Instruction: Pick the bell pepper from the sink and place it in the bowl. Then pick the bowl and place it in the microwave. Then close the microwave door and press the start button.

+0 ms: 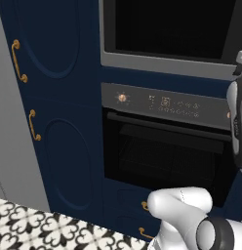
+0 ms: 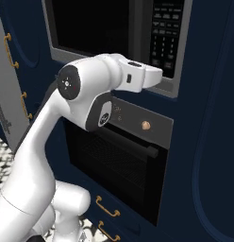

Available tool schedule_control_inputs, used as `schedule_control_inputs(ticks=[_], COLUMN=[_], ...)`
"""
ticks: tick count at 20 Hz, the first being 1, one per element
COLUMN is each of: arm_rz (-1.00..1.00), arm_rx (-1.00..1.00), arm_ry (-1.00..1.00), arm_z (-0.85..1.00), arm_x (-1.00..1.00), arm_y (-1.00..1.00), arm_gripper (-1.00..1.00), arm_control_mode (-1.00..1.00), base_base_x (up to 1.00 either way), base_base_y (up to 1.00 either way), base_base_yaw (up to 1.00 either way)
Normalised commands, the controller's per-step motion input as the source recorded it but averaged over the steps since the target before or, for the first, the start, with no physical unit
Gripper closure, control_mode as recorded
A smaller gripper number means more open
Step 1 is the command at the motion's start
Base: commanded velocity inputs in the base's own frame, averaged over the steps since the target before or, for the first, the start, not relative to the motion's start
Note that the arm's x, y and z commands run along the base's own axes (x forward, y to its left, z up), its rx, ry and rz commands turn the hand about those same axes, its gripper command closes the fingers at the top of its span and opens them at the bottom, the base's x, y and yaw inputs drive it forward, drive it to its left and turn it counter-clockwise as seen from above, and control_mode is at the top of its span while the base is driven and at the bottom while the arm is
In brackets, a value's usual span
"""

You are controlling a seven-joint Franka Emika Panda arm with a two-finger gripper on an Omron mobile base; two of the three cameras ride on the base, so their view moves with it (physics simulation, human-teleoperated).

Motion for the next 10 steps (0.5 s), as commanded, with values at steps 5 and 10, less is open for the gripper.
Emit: schedule_control_inputs(ticks=[5, 10], arm_rz=[0.0, 0.0], arm_rx=[0.0, 0.0], arm_ry=[0.0, 0.0], arm_z=[0.0, -0.05], arm_x=[0.21, 0.25], arm_y=[-0.09, -0.09], arm_gripper=[1.0, 1.0], arm_control_mode=[-1.0, -1.0], base_base_x=[0.0, 0.0], base_base_y=[0.0, 0.0], base_base_yaw=[0.0, 0.0])
